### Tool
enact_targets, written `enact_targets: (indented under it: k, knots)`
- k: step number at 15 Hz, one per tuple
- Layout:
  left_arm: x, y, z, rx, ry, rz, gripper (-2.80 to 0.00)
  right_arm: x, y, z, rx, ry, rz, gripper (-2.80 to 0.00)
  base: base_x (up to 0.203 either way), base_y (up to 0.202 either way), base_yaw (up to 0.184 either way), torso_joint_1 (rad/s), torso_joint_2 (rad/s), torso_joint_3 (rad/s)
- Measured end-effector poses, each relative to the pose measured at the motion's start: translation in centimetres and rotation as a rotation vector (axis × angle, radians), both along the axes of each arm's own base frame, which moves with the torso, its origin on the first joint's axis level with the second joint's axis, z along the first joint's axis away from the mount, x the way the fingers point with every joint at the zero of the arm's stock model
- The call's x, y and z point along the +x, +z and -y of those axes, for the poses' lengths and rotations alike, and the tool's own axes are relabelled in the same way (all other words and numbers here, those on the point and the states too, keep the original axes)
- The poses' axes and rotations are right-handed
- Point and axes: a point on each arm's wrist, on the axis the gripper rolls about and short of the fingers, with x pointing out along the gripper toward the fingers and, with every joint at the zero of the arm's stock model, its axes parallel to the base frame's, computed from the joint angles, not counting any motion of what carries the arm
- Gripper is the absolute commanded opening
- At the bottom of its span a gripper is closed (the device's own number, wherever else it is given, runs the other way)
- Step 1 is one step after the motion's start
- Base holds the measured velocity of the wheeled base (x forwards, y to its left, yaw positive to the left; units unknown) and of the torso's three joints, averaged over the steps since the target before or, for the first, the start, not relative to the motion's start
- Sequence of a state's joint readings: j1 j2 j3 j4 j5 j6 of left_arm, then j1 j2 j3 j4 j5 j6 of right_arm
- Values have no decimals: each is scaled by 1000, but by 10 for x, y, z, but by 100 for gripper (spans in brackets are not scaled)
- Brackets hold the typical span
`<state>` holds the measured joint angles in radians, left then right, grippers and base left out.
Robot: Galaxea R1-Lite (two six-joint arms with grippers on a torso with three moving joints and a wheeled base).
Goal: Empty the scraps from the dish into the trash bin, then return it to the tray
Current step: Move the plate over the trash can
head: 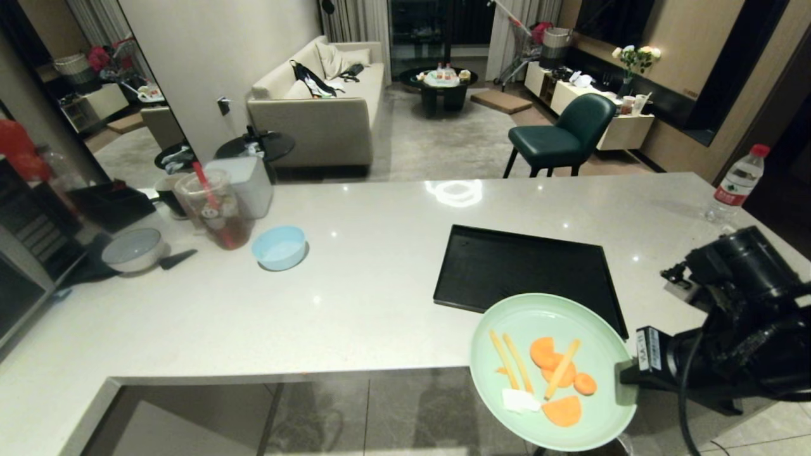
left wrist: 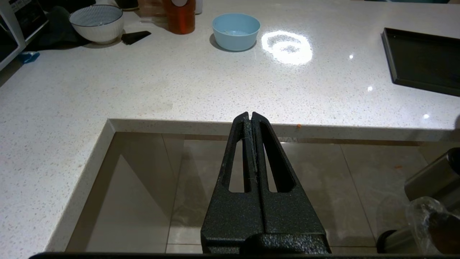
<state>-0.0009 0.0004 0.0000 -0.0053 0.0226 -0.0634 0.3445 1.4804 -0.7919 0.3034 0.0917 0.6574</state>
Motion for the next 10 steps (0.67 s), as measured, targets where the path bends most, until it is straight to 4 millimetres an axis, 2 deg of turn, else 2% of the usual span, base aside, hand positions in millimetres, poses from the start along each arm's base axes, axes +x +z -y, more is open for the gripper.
enact_targets:
  k: [5, 10]
  knots:
    - [0, 0, 0, 0, 0, 0, -280, -44, -11, 15, -23, 42, -1, -280, 0, 0, 0, 0, 0, 0]
    - [0, 0, 0, 0, 0, 0, -280, -74, -13, 25, 28, 78, 16, -280, 0, 0, 0, 0, 0, 0]
